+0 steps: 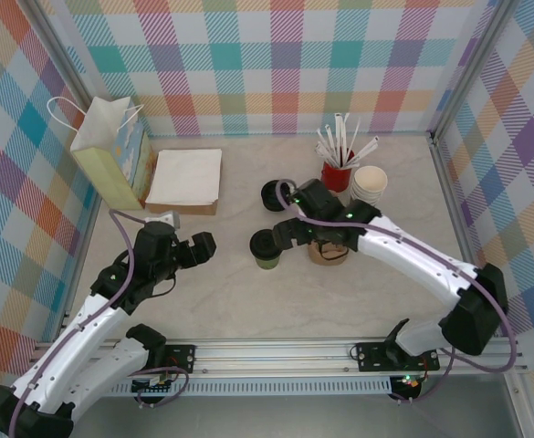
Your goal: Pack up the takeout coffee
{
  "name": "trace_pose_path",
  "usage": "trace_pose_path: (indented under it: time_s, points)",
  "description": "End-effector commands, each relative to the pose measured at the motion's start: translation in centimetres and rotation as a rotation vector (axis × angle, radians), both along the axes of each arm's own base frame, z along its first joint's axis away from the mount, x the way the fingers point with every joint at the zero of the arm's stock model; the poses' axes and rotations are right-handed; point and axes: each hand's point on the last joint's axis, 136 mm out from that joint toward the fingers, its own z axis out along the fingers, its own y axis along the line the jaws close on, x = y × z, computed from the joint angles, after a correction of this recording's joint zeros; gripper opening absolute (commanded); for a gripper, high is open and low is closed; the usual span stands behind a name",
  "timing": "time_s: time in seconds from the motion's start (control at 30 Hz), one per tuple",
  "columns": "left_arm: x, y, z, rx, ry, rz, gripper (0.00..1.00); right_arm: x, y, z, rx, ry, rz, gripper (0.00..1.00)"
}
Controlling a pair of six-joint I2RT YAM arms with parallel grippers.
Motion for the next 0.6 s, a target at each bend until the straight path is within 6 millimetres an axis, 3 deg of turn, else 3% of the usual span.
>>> trace_pose_path:
  time_s: [0.0, 0.2, 0.57]
  points:
    - [-0.3, 0.8, -0.2, 0.040, 0.000, 0.005, 0.93, -0.8, 2.0, -0.3, -0.057, 0.040, 0.037, 1.00]
    - [-0.4, 0.9, -0.5, 0.051, 0.008, -0.001, 0.93, -1.2, 4.6, -2.2, -0.147, 0.143, 0.080, 1.00]
    - [-0.5, 0.8, -1.0, 0.046, 0.005, -0.006, 0.94, -0.9, 5.7, -4.6, -0.242, 0.216, 0.125, 1.00]
